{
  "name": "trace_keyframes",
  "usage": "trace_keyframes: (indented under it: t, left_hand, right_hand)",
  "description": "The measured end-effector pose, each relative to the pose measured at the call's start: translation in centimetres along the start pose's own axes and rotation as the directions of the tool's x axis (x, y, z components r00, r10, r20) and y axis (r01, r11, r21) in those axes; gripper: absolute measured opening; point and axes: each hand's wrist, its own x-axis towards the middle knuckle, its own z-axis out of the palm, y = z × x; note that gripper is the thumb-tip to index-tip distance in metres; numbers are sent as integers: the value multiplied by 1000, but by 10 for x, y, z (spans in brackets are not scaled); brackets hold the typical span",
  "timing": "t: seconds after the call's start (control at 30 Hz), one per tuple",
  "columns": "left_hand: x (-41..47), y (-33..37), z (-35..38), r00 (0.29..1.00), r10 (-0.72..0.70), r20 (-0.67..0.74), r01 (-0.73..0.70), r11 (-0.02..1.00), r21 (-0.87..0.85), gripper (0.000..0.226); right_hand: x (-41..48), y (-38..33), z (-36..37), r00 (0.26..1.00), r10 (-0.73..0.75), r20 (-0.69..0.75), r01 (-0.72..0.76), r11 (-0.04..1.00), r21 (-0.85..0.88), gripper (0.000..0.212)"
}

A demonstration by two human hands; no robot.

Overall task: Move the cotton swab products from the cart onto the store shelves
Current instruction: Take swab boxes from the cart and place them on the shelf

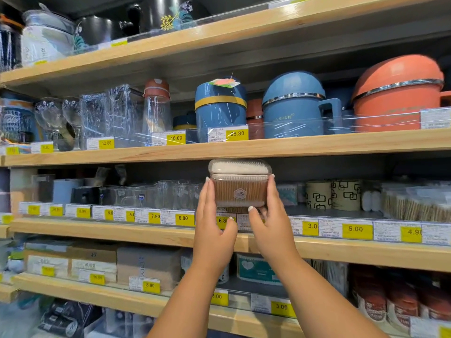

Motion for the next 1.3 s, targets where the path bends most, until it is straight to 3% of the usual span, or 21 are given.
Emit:
trace_keyframes:
  t: [0.07, 0.2, 0.33, 0.47, 0.6, 0.73, 0.83, 0.9, 1.3]
  left_hand:
    - [-2, 3, 5, 997, 50, 61, -52, 998, 26, 86]
    - [-1, 9, 18, 988, 59, 139, -60, 998, -1, 85]
    - [3, 12, 26, 980, 30, 196, -23, 999, -37, 84]
    - [11, 12, 30, 962, 15, 272, -14, 1000, -7, 83]
    - [22, 11, 30, 944, 54, 326, -82, 994, 72, 86]
    - [29, 7, 27, 982, -66, 176, 16, 963, 271, 86]
    - [30, -6, 23, 981, -157, 112, 73, 840, 538, 81]
    - [28, -10, 22, 976, -183, 114, 75, 785, 615, 79]
    - [31, -8, 12, 972, -173, 156, 37, 777, 628, 72]
  right_hand:
    - [0, 7, -6, 993, 34, -111, -28, 998, 54, 75]
    - [7, 12, -24, 967, 82, -241, -94, 995, -43, 65]
    - [13, 13, -38, 954, 154, -256, -151, 988, 29, 61]
    - [18, 8, -50, 955, 234, -183, -215, 970, 118, 56]
    - [20, 5, -51, 936, 244, -255, -226, 969, 96, 56]
    - [22, 6, -45, 916, 266, -299, -255, 964, 75, 58]
    - [28, 2, -43, 914, 262, -310, -254, 965, 67, 59]
    - [33, 1, -40, 912, 268, -312, -261, 963, 64, 59]
    - [48, 3, -33, 860, 383, -337, -369, 923, 109, 49]
